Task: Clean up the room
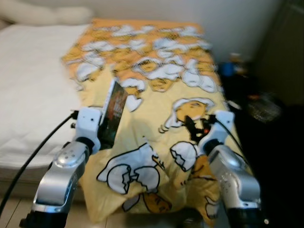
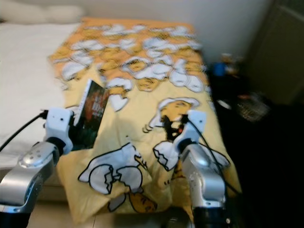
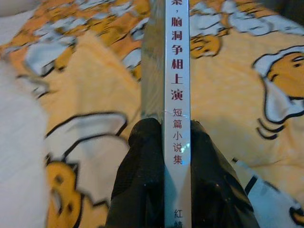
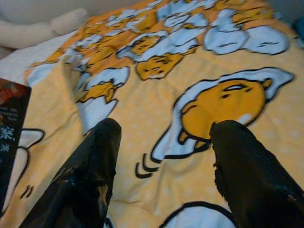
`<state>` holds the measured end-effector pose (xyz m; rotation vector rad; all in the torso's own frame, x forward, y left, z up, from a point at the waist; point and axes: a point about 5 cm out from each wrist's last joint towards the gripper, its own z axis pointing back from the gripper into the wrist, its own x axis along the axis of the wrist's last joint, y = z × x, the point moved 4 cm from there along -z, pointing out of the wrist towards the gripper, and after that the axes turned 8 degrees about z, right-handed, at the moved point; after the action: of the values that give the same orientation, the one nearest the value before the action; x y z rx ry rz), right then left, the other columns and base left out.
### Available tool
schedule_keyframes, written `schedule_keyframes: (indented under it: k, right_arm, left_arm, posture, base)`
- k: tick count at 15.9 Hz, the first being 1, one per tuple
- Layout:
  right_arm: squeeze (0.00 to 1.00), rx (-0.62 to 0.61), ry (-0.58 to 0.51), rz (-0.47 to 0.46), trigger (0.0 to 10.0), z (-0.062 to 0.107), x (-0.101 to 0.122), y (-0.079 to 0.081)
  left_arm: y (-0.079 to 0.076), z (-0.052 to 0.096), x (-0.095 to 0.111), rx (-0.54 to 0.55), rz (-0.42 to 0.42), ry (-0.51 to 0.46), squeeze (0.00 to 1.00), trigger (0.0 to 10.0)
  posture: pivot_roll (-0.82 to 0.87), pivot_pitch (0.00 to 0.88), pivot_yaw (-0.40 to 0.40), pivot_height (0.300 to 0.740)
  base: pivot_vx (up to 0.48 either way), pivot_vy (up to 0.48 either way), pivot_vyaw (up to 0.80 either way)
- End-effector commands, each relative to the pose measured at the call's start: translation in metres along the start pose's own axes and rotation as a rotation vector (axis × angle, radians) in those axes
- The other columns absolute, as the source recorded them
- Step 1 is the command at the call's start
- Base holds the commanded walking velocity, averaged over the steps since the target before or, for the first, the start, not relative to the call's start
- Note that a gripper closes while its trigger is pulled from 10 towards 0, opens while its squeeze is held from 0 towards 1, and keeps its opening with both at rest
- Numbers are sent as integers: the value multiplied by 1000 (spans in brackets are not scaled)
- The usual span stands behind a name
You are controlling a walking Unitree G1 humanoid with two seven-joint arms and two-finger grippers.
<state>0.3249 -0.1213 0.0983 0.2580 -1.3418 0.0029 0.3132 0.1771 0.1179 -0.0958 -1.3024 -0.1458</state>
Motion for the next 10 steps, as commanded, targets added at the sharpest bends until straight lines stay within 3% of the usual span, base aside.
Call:
schedule_keyframes:
  k: [1,5,10]
  right_arm:
    - [0,-19,13,6,10000,1,-1,-6]
    - [0,-22,10,16,10000,0,0,-10]
    - [0,-5,12,36,10000,-1,0,-3]
  left_arm:
    - [-10,-2,12,-45,-6,-35,0,10000]
    - [-14,-1,8,-70,14,-8,0,10000]
    - [-7,-2,11,-55,10,-21,0,10000]
  posture:
    - [-45,0,21,740]
    - [-41,0,21,740]
    - [-51,0,29,740]
  base:
    - [0,428,-625]
    - [0,420,-131]
    - [0,408,0]
